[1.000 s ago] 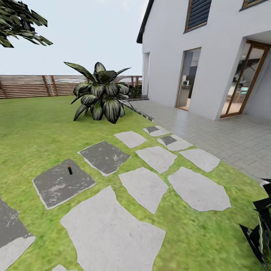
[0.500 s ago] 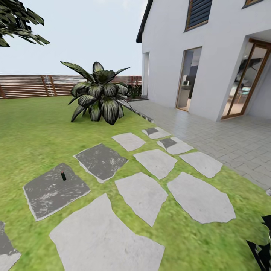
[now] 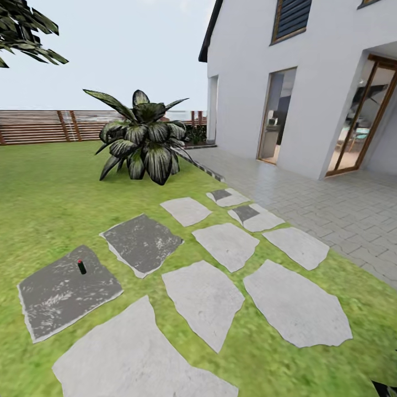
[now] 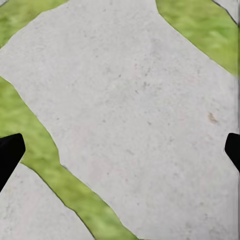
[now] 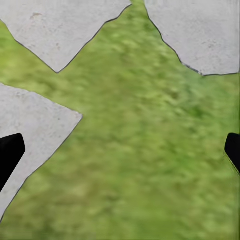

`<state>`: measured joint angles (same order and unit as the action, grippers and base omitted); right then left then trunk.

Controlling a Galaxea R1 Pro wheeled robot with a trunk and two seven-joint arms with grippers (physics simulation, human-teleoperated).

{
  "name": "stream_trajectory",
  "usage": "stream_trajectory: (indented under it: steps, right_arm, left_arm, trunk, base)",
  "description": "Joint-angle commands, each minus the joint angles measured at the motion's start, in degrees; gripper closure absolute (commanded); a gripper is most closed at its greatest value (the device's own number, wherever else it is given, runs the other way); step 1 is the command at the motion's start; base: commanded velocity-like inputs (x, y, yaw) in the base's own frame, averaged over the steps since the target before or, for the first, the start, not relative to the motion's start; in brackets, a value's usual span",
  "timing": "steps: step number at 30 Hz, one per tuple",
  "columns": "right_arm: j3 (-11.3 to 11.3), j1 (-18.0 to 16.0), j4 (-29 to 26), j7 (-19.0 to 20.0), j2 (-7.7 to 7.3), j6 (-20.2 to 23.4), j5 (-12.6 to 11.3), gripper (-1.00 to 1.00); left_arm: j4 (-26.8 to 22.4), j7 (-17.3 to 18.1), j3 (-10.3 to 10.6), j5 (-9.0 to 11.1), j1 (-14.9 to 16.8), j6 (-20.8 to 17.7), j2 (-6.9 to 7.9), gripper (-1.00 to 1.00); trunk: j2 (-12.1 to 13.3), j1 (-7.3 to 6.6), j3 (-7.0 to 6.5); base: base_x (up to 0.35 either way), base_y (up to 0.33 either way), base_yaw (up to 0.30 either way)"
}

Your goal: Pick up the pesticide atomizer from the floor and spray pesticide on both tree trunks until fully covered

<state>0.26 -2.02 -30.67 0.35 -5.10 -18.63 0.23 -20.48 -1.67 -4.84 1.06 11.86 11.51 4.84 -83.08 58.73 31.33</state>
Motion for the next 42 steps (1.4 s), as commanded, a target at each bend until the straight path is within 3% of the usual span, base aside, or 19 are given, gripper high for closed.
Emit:
stream_trajectory:
  steps: [1,42]
  right_arm:
    - [0.0,0.0,0.0,0.0,0.00,0.0,0.0,-1.00]
    - [0.0,0.0,0.0,0.0,0.00,0.0,0.0,-1.00]
  left_arm:
    - [0.0,0.0,0.0,0.0,0.0,0.0,0.00,-1.00]
    - [0.0,0.0,-0.1,0.0,0.0,0.0,0.08,-1.00]
  trunk:
    - [0.0,0.00,0.00]
    - [0.0,0.00,0.02]
  base:
    - [0.308,-0.127,0.000]
    - [0.301,-0.131,0.002]
